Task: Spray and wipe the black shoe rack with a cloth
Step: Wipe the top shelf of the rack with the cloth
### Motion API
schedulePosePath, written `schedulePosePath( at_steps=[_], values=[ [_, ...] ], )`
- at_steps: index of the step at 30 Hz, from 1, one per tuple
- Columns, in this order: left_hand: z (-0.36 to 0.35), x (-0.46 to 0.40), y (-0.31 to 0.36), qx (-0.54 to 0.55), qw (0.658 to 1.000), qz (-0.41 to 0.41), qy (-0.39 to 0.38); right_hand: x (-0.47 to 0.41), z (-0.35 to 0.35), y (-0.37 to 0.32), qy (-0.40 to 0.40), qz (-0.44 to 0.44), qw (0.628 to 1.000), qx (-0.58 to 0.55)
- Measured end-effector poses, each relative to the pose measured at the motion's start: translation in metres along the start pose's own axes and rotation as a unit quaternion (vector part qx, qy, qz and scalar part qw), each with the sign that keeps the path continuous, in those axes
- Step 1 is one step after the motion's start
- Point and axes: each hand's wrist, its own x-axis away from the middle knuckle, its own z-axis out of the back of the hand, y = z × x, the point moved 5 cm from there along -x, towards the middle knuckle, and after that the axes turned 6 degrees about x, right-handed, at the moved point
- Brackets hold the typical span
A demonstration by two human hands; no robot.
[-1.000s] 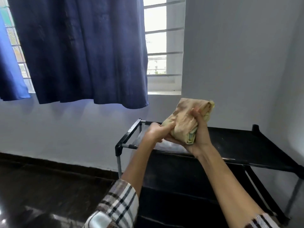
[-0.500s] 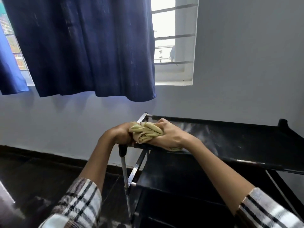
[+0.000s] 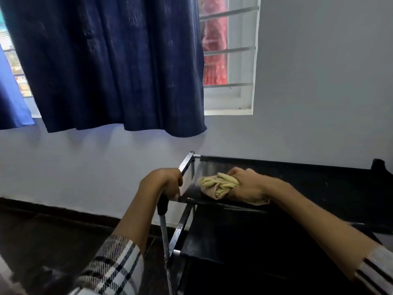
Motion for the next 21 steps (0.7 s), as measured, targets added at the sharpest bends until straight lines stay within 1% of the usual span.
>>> schedulePosePath(
  at_steps=[3,5,7,11,14,17,19,21],
  values=[
    [-0.001,-0.004,0.000,0.005,1.000,-0.002,-0.017,-0.008,0.000,-0.011,0.039,0.015,0.999,0.024],
    [-0.005,-0.003,0.000,0.057,0.998,-0.007,-0.037,-0.013,0.001,-0.025,0.056,0.021,0.998,0.018],
    [-0.006,0.002,0.000,0.095,0.995,-0.017,-0.039,-0.016,-0.001,-0.038,0.058,0.032,0.998,0.019],
    [-0.005,0.008,0.001,0.096,0.995,-0.033,-0.023,-0.012,-0.006,-0.051,0.049,0.077,0.994,0.059],
    [-0.004,0.012,0.001,0.115,0.992,-0.011,-0.048,0.007,-0.003,-0.028,0.002,0.123,0.991,0.051],
    [-0.001,0.012,-0.002,0.144,0.987,0.003,-0.068,0.031,0.005,0.022,-0.055,0.117,0.992,0.005],
    [0.000,0.011,-0.002,0.156,0.986,0.001,-0.068,0.042,0.009,0.045,-0.066,0.108,0.992,-0.018],
    [-0.001,0.009,0.000,0.156,0.985,-0.003,-0.068,0.043,0.011,0.050,-0.056,0.121,0.990,-0.043]
  ],
)
